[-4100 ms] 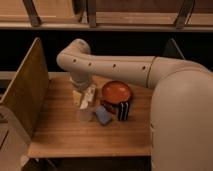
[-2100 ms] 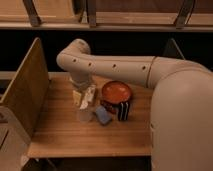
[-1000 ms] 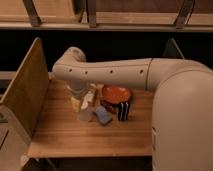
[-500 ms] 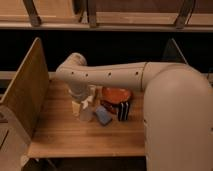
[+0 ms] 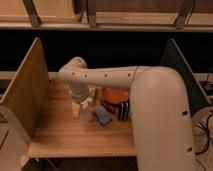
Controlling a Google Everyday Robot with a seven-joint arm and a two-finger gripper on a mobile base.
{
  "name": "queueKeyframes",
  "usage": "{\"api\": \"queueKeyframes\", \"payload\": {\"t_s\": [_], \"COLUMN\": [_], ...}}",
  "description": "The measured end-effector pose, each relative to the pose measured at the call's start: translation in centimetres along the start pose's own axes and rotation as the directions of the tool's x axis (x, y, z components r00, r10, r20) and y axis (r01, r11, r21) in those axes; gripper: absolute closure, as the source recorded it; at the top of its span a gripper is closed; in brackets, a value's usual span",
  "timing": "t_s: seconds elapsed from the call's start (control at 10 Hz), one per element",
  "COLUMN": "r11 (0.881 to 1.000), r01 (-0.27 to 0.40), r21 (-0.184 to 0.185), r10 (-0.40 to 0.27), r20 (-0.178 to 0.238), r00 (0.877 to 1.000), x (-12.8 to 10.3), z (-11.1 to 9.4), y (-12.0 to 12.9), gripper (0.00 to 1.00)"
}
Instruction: Place the ceramic cup over the eraser
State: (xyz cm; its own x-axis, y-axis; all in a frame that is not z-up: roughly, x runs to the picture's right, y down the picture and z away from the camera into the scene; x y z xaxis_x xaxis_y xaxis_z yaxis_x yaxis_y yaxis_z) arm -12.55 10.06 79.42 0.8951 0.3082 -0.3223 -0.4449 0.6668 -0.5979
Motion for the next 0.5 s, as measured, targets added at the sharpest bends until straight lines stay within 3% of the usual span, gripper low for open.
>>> {"api": "queueKeyframes", "payload": {"t_s": [0.3, 0.5], "r11": [0.998, 0.998], "r01": [0.028, 0.034], "r21": [-0.053, -0.061], "r10": [-0.027, -0.032], "r20": [0.023, 0.027], "r00": [0.999, 0.999], "x": [-1.6, -1.3], "z": [1.9, 2.4], "y": [0.7, 0.8], "gripper": [0.21, 0.37]}}
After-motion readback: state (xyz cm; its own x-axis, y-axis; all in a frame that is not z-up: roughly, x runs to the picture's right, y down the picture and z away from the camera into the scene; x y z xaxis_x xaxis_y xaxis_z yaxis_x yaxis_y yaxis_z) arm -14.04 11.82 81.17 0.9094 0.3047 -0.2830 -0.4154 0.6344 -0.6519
